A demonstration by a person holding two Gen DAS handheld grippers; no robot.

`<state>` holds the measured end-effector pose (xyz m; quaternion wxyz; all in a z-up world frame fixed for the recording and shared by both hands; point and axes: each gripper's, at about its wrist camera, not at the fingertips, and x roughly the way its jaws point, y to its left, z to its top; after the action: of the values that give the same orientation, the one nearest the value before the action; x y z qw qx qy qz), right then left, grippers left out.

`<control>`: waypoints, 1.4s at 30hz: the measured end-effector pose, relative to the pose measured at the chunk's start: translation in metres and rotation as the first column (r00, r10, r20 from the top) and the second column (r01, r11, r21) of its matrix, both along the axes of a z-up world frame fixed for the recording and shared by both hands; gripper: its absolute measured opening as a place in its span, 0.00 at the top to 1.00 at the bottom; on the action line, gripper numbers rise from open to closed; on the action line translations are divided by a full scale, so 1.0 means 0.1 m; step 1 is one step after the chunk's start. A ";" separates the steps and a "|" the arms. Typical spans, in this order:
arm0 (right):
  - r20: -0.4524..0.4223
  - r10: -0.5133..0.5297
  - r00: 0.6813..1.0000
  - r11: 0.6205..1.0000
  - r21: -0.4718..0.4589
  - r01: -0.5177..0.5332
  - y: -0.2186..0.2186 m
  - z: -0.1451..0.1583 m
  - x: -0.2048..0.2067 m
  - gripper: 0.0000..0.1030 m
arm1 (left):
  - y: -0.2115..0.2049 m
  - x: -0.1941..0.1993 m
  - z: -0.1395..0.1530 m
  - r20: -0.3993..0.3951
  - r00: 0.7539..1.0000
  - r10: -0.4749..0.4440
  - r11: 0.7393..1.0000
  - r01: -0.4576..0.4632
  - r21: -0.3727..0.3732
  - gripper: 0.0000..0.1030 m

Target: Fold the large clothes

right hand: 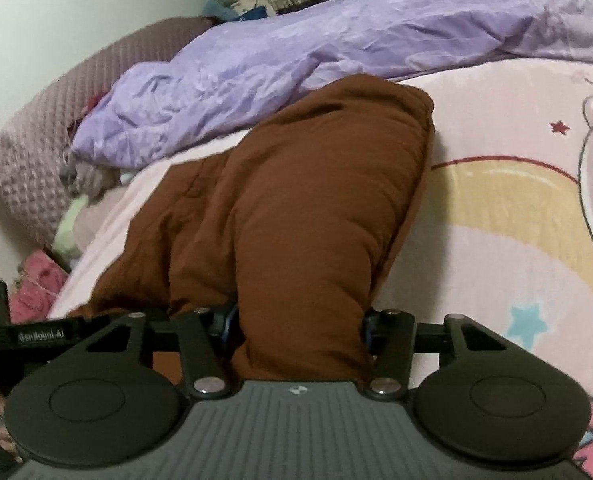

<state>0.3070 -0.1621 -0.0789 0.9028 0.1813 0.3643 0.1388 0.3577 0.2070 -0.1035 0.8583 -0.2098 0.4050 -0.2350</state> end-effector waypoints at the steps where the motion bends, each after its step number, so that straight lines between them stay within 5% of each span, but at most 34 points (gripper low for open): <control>1: 0.013 0.002 1.000 1.000 -0.005 -0.002 0.00 0.05 -0.02 0.40 | -0.02 -0.01 0.04 0.005 1.000 -0.005 1.000 0.005 -0.009 0.59; 11: 0.108 -0.056 0.993 0.998 -0.009 0.057 -0.69 0.57 -0.29 0.40 | -0.84 -0.04 0.48 0.126 0.985 -0.116 0.991 0.123 -0.053 0.61; 21: 0.137 -0.198 0.971 0.975 -0.079 0.210 -1.89 0.61 -0.67 0.33 | -2.18 0.25 0.20 0.107 0.951 -0.290 0.942 0.304 -0.146 0.60; 23: 0.142 -0.217 0.966 0.970 -0.083 0.230 -2.06 0.46 -0.68 0.26 | -2.33 0.35 -0.01 0.059 0.950 -0.305 0.936 0.311 -0.168 0.56; 27: 0.003 -0.256 0.967 0.965 -0.051 0.256 -2.37 -0.10 -0.47 0.06 | -2.48 0.56 -0.52 -0.089 0.963 -0.254 0.959 0.239 -0.151 0.11; 29: -0.027 -0.282 0.959 0.959 0.009 0.282 -2.47 -0.28 -0.51 0.04 | -2.43 0.57 -0.57 -0.116 0.958 -0.261 0.952 0.236 -0.193 0.10; 31: 0.022 -0.315 0.949 0.949 0.044 0.314 -2.52 -0.24 -0.67 0.05 | -2.38 0.54 -0.37 -0.059 0.974 -0.217 0.970 0.209 -0.126 0.09; 33: 0.123 -0.412 0.903 0.909 -0.015 0.417 -2.51 -0.08 -0.90 0.12 | -2.39 0.24 0.03 0.128 0.988 -0.082 0.995 0.075 0.059 0.03; 36: 0.317 -0.548 0.774 0.784 -0.129 0.607 -2.35 0.18 -1.18 0.51 | -2.60 -0.13 0.48 0.434 0.901 -0.022 0.977 -0.073 0.200 0.00; 38: 0.359 -0.540 0.761 0.784 -0.115 0.610 -2.25 0.31 -1.10 0.58 | -2.84 -0.16 0.67 0.487 0.870 -0.075 0.976 -0.035 0.214 0.00; 42: 0.340 -0.501 0.796 0.821 -0.104 0.561 -2.10 0.34 -0.60 0.62 | -3.41 0.20 0.69 0.430 0.891 -0.147 0.966 0.035 0.256 0.00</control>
<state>0.2469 -0.3723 -0.0445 0.9628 0.1624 0.1704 -0.1326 0.3782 -0.1341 -0.0348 0.9351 -0.0251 0.2329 -0.2659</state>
